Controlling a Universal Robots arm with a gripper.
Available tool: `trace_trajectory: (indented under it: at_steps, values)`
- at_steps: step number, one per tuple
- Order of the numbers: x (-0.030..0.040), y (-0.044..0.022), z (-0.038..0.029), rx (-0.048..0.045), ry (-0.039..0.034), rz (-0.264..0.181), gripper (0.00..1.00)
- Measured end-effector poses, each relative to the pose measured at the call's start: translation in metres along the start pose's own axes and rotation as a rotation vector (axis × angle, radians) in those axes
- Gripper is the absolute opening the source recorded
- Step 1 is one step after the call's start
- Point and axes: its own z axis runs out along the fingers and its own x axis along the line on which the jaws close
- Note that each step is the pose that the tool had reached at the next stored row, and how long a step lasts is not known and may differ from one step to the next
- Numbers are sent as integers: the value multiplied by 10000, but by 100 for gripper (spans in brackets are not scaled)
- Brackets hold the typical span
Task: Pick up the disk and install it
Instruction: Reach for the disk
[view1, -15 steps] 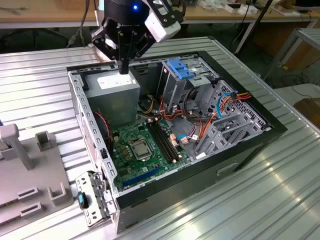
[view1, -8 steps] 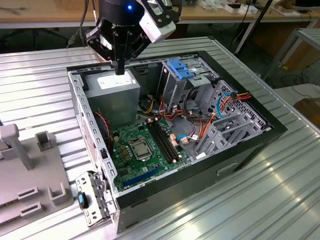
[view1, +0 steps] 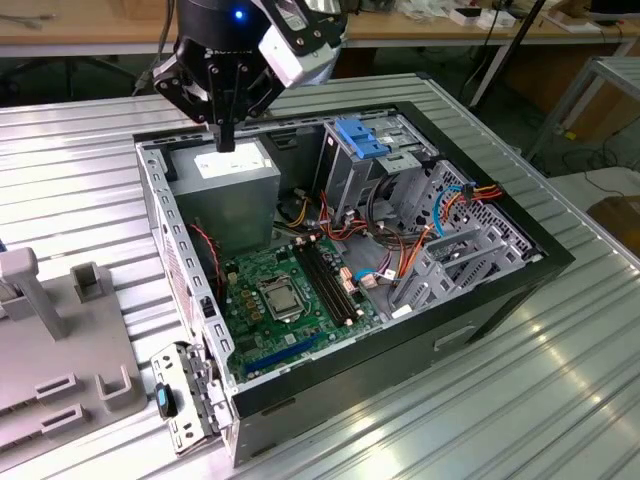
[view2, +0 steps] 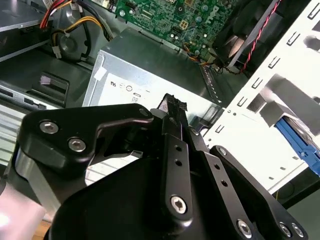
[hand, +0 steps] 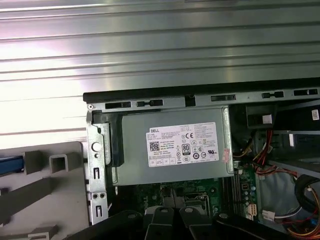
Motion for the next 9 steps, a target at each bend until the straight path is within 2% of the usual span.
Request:
trace_trajectory:
  at_steps: [9]
  values:
    - [133, -10, -4, 0, 0, 0, 11]
